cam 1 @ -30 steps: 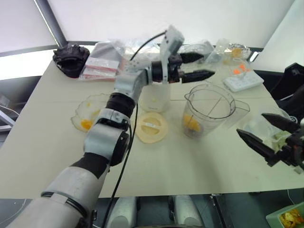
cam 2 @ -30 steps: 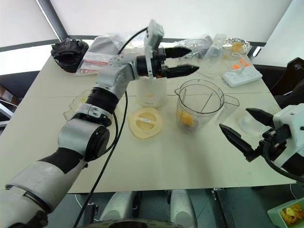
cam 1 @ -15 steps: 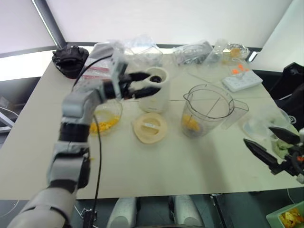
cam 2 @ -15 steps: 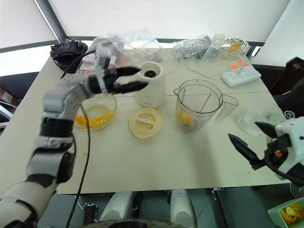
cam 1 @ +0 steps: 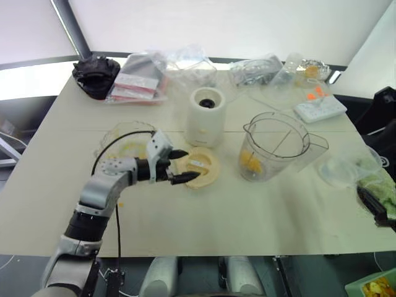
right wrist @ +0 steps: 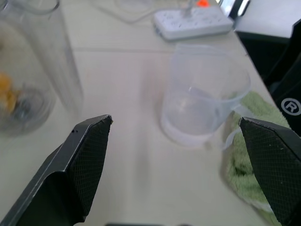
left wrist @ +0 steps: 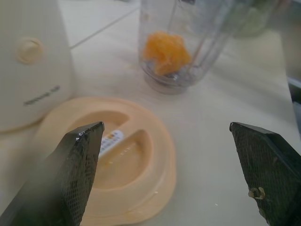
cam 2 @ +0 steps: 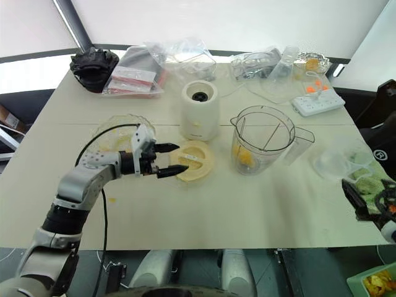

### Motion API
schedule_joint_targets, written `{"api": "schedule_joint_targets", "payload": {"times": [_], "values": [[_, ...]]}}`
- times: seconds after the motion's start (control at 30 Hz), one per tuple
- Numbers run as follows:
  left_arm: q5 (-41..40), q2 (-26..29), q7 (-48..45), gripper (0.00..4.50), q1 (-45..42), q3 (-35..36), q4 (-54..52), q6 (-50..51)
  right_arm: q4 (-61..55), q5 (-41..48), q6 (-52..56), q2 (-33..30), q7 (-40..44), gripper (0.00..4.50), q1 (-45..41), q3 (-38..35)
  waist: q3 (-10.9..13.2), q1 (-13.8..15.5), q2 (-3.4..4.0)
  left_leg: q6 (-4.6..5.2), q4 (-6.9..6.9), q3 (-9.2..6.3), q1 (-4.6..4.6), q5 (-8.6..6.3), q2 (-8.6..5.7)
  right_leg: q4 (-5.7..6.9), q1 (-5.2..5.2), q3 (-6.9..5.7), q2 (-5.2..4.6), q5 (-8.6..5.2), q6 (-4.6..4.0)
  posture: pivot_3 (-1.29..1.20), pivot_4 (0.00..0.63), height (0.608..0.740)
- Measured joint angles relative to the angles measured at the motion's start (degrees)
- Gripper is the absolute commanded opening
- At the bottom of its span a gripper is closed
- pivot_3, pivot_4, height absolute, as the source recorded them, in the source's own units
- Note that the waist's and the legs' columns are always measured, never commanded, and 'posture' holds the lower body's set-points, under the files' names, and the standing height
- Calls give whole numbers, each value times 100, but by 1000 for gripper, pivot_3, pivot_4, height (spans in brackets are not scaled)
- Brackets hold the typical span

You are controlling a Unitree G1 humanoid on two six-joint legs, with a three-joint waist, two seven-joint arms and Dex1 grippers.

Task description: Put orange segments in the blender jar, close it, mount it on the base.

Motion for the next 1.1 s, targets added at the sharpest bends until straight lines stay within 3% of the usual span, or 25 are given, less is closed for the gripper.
{"api": "schedule_joint_targets", "payload": {"times": [0.27,0.57,1.1], "values": [[-24,-227,255,4452,111,-143,-222,-33,1587,-1129,-281,-288,-322,4500,-871,693,-18,-14,31,2,18,24,33,1,-19,0,43,6,-7,3,-3,0,150,740],[-61,-244,535,4452,284,-172,-438,-29,2602,-1775,-632,-292,-523,4500,-1599,982,-19,-147,37,3,12,19,67,0,-25,4,73,6,-5,0,1,0,150,740],[-59,-180,783,4452,371,-184,-610,-28,3645,-2069,-921,-289,-677,4500,-2534,1234,-19,-179,43,6,5,17,83,-1,-24,3,83,8,-5,-2,3,0,150,740]]}}
